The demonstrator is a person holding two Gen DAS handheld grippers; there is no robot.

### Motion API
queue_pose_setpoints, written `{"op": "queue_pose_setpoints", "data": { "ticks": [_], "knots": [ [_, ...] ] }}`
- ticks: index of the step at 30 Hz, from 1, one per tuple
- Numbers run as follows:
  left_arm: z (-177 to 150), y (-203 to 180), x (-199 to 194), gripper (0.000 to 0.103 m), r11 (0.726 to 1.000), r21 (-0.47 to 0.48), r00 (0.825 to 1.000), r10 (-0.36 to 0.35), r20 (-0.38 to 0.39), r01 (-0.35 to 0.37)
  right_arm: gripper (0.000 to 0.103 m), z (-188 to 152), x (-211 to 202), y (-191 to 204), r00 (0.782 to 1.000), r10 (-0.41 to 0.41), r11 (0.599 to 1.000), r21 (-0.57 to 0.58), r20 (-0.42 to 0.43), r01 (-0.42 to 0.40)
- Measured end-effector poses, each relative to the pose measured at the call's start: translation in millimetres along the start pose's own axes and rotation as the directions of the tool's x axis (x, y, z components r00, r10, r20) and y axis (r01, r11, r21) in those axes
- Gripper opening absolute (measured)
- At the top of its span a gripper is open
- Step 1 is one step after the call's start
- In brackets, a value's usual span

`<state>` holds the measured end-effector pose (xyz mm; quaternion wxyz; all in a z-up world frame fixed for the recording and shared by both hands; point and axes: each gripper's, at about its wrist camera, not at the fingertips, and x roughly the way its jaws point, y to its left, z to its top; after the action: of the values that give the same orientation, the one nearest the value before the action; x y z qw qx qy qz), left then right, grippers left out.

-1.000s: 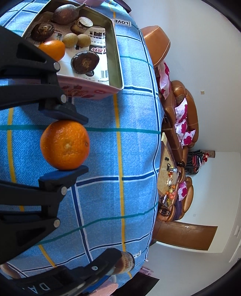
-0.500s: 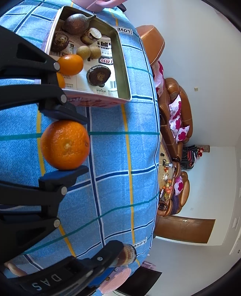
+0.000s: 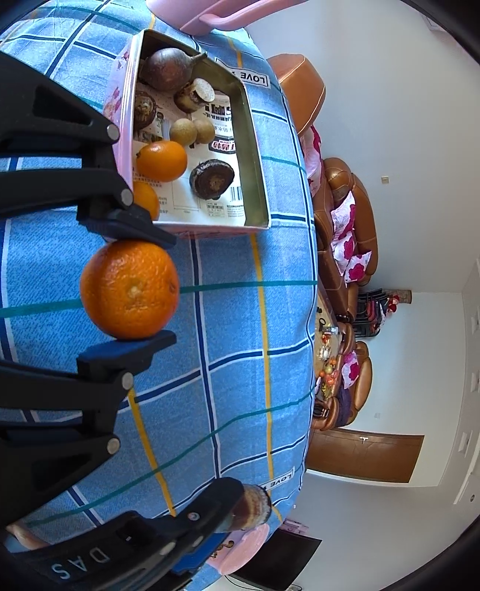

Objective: Organize fruits
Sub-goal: 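Carry the orange with the left tool while the right tool carries the cut fruit over the tray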

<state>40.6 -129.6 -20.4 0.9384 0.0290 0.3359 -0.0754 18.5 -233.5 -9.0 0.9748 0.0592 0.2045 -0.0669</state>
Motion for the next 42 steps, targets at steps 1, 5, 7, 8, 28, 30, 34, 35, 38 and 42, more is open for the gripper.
{"op": "queue_pose_setpoints", "data": {
  "ticks": [1, 5, 7, 8, 28, 30, 34, 35, 38, 42],
  "knots": [
    [-1.4, 0.5, -2.0, 0.047, 1.000, 0.003, 1.000, -0.001, 0.002, 0.001, 0.041, -0.9, -1.8, 1.4, 1.000, 0.004, 1.000, -0.002, 0.002, -0.004],
    [-6.3, 5.5, -9.6, 0.047, 1.000, 0.009, 1.000, -0.009, 0.012, 0.009, 0.041, -4.3, -9.6, 7.4, 1.000, 0.007, 1.000, -0.005, 0.010, -0.007],
    [-9.4, 6.9, -12.9, 0.047, 1.000, 0.016, 1.000, -0.017, 0.013, 0.017, 0.041, -6.9, -13.5, 10.2, 1.000, 0.017, 1.000, 0.001, 0.007, -0.017],
    [-10.5, 6.9, -14.8, 0.047, 1.000, 0.020, 1.000, -0.017, 0.017, 0.016, 0.041, -7.7, -15.4, 11.6, 1.000, 0.019, 1.000, 0.002, 0.007, -0.019],
    [-26.3, 21.5, -48.5, 0.047, 0.997, 0.074, 0.995, -0.029, 0.091, 0.022, 0.041, -21.0, -42.3, 36.8, 0.999, 0.019, 1.000, -0.019, 0.038, -0.018],
    [-26.7, 27.3, -49.0, 0.047, 0.998, 0.065, 0.996, -0.020, 0.091, 0.015, 0.041, -21.5, -43.7, 40.0, 0.999, 0.021, 0.999, -0.027, 0.039, -0.019],
    [-27.1, 40.3, -48.8, 0.047, 0.999, 0.044, 0.996, 0.001, 0.092, -0.005, 0.041, -23.0, -45.5, 47.7, 0.999, 0.031, 0.999, -0.037, 0.036, -0.030],
    [-27.3, 43.7, -48.9, 0.047, 0.999, 0.040, 0.996, 0.007, 0.091, -0.010, 0.041, -23.5, -45.7, 50.2, 0.999, 0.035, 0.999, -0.040, 0.035, -0.034],
    [-27.8, 53.6, -50.0, 0.047, 0.999, 0.033, 0.995, 0.026, 0.094, -0.029, 0.041, -24.9, -46.4, 58.9, 0.999, 0.044, 0.998, -0.055, 0.029, -0.043],
    [-28.2, 68.1, -51.2, 0.047, 0.998, 0.018, 0.994, 0.050, 0.100, -0.052, 0.041, -27.4, -47.2, 74.9, 0.997, 0.067, 0.995, -0.074, 0.026, -0.065]
  ]
}}
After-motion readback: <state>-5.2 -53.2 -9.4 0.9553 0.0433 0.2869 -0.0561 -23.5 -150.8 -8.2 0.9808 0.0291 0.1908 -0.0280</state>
